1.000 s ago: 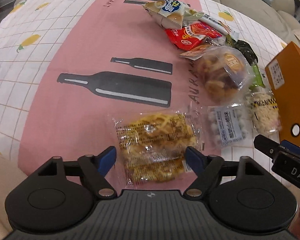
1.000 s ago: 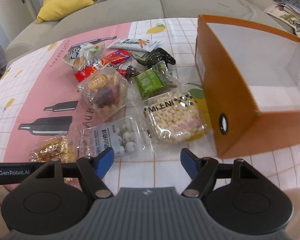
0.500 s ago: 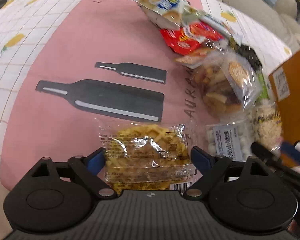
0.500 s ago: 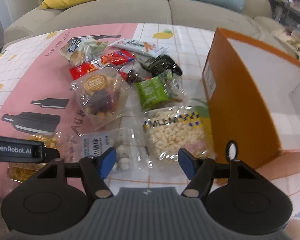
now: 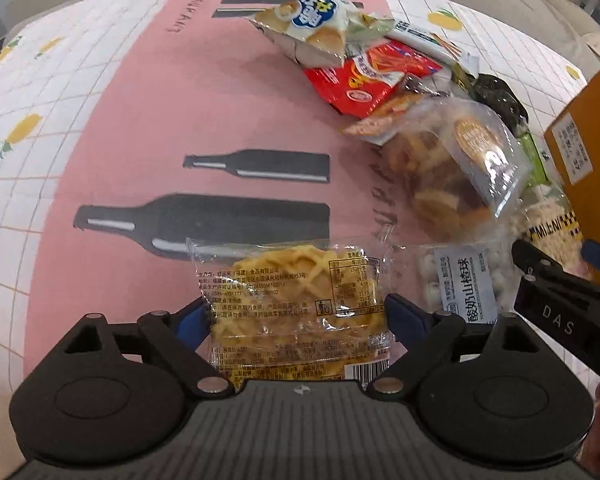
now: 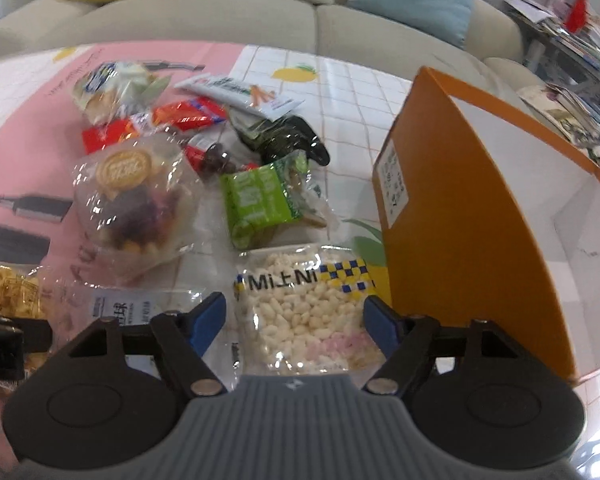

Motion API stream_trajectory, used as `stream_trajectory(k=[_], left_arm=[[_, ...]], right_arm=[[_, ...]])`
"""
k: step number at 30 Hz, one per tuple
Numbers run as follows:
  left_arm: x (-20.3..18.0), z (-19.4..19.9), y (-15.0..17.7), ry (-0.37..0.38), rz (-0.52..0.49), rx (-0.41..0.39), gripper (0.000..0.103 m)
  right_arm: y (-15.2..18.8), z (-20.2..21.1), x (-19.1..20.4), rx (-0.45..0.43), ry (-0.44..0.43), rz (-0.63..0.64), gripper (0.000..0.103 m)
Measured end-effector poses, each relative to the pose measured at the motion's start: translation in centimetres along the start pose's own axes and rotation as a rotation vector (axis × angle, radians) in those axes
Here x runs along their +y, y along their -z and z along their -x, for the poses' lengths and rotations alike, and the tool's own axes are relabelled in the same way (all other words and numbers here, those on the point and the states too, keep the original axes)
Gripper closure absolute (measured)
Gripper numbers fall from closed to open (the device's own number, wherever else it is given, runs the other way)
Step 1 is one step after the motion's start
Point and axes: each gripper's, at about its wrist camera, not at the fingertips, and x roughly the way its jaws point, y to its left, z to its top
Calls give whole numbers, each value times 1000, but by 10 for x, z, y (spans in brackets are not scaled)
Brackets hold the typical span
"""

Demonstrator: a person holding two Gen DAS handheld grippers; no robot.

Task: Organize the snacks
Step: 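Grasp the waffle pastry bag with the left tool while the right tool grasps the MILENI puffs bag, then carry both bags into the orange box and open both tools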

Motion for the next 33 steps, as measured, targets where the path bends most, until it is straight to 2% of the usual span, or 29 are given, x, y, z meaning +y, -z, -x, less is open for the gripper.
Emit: stream_trajectory(k=[2, 3, 5, 7, 9, 11, 12, 13, 15, 16, 23, 26, 30, 33], left_arm=[[3, 0, -1, -2, 11, -7, 0], [5, 0, -2, -6, 14, -11, 0], [8, 2, -3, -30, 11, -26, 0], [11, 1, -3, -45, 15, -30, 0], [18, 2, 0, -33, 38, -18, 0], [19, 0, 0, -24, 53, -13, 0], [19, 1, 0, -24, 52, -16, 0], [18, 1, 1, -27, 49, -17, 0], [15, -1, 0, -31, 46, -20, 0], [15, -1, 0, -31, 44, -21, 0], [17, -1, 1, -22, 60, -14, 0], [19, -4, 2, -14, 69, -17, 0], [17, -3, 3, -3, 53, -24, 0], [19, 2, 4, 21, 49, -41, 7]], right_arm=[[-2, -1, 3, 6, 6, -11, 30], [-4, 0, 7, 1, 0, -5, 37], [-6, 2, 15, 2, -7, 17, 42], [-8, 5, 18, 3, -45, 6, 42], [-7, 9, 15, 2, -113, -35, 42], [-7, 13, 12, 12, -142, -70, 42], [-7, 14, 8, 13, -159, -91, 39], [-8, 14, 6, 11, -151, -100, 27], [-7, 14, 3, -3, -60, -77, 11], [-6, 12, 2, -4, -28, -53, 12], [1, -12, 8, 59, 15, -10, 10], [2, -13, -2, 78, -25, -99, 15], [3, -10, 0, 75, -29, -90, 20], [3, -5, 2, 73, -26, -93, 26]])
